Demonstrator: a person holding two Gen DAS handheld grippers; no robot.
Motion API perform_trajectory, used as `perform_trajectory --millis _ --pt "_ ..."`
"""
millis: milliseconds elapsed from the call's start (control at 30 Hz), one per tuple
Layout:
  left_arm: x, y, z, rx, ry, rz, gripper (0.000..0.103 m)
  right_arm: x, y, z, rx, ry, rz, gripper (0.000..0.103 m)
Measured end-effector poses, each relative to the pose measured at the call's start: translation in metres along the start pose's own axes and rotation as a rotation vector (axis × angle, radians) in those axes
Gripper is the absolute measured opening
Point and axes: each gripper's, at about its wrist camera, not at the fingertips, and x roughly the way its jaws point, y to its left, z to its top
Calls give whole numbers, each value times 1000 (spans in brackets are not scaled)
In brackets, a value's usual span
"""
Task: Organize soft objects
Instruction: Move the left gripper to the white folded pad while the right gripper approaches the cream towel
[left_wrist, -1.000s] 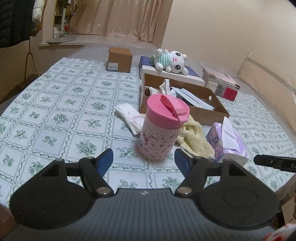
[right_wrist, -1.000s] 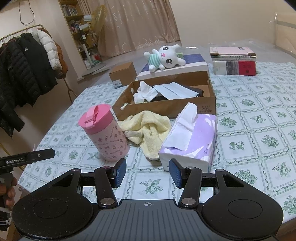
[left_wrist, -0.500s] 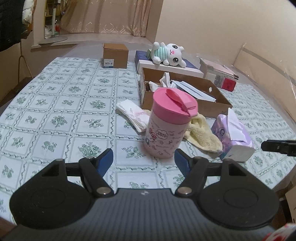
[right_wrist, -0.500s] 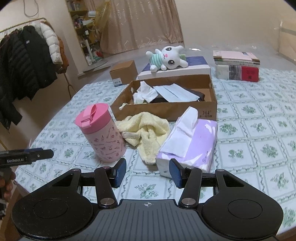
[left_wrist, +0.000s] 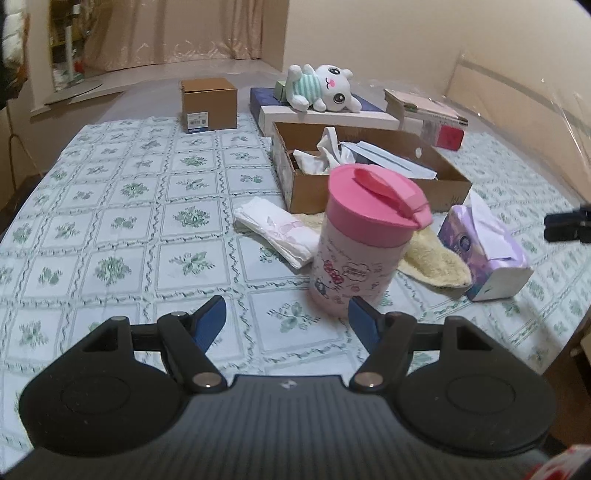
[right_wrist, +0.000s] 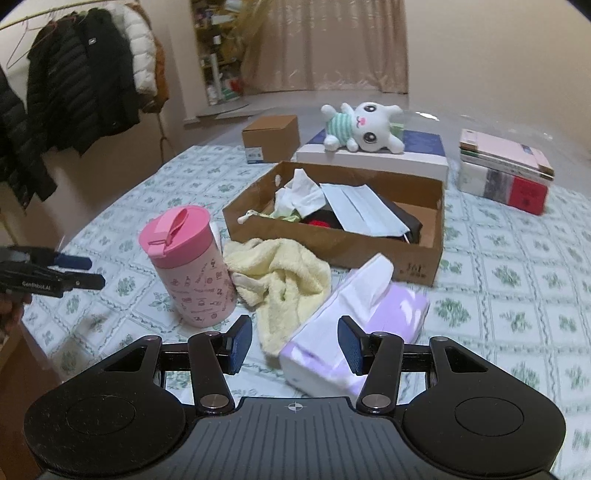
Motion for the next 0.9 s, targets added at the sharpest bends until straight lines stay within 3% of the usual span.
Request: perform_trajectory --millis 333,567,900 --pt "27 25 30 200 20 -76 70 38 -20 38 -205 70 112 60" --pt "49 42 53 370 26 -165 70 76 -16 64 -388 127 177 74" --pt "78 51 63 708 53 -271 70 127 -6 75 -655 197 261 80"
